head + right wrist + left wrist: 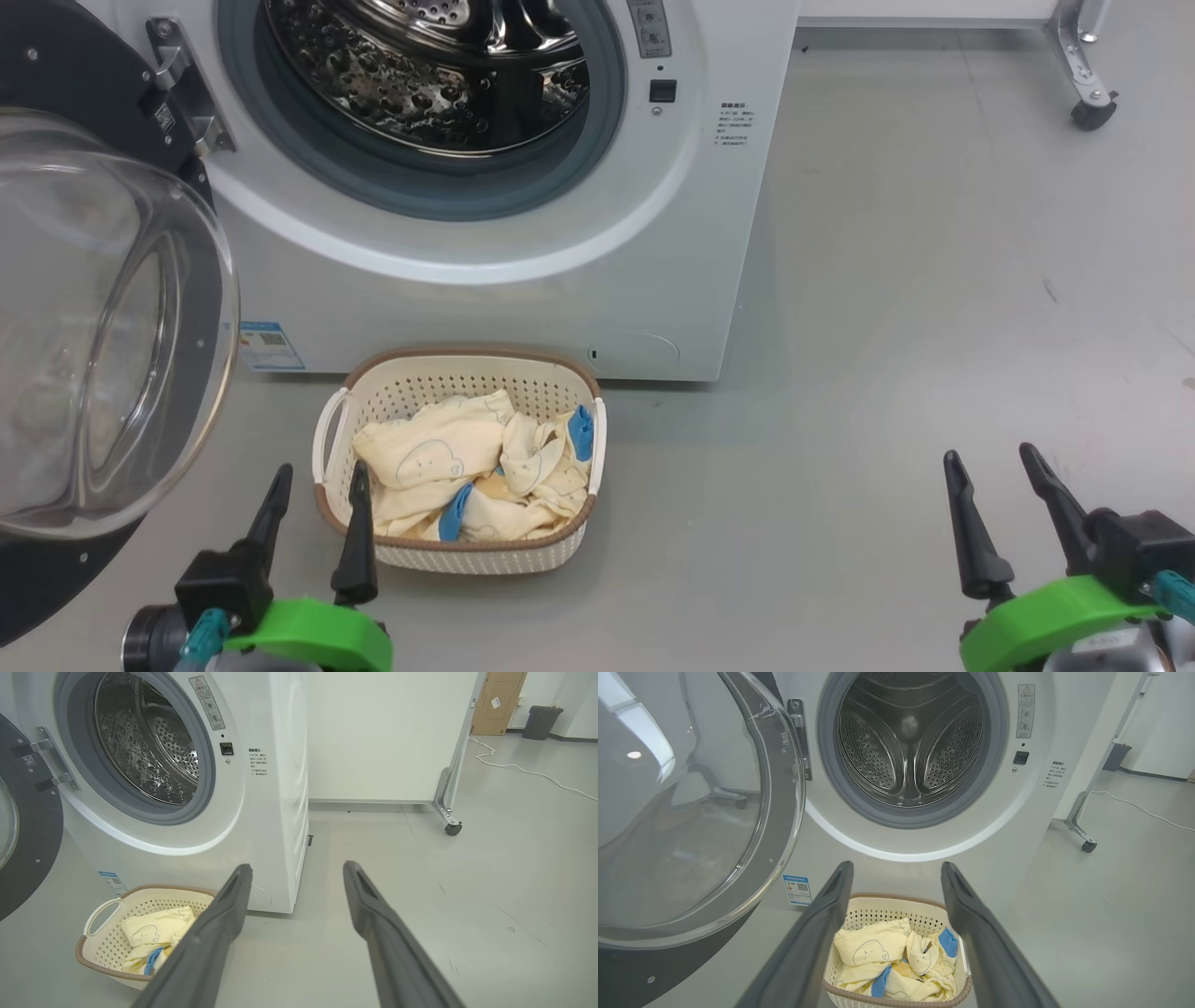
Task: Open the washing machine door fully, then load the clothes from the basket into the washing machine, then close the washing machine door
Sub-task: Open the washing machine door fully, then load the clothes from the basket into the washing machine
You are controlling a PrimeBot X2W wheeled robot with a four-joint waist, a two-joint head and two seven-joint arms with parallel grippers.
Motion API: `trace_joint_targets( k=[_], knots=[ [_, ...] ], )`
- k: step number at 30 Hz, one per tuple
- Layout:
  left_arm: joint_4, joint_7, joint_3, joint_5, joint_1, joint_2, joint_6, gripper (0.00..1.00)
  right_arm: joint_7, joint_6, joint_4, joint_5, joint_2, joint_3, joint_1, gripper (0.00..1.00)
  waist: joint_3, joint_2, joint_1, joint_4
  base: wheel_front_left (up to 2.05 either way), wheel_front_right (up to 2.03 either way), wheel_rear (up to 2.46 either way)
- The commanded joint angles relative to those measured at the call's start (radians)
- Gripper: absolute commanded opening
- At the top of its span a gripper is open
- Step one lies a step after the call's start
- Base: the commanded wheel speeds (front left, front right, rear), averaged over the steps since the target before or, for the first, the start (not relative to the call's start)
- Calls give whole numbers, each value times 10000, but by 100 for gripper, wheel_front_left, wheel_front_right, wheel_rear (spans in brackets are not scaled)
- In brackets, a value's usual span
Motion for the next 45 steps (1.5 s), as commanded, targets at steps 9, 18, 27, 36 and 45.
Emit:
trace_joint_targets(
  k=[9,18,27,36,45],
  knots=[
    [-67,-196,276,9,-631,46,77,100,-115,2,-250,-31,-135,213,-513,100,-11,0,0,-6,0,0,0],
    [41,-241,222,-55,-678,47,94,100,-104,2,-257,-19,-134,203,-526,100,-2,0,0,-38,45,-45,-1],
    [94,-255,131,-91,-695,69,86,100,-89,2,-257,1,-133,181,-510,100,-15,0,0,-16,153,-153,0],
    [60,-286,38,-175,-748,99,2,100,-142,2,-209,7,-132,203,-559,100,8,0,0,20,158,-155,-3],
    [78,-274,-42,-277,-699,106,-1,100,-108,2,-226,-9,-132,189,-546,100,-54,0,0,55,37,-37,0]
  ],
)
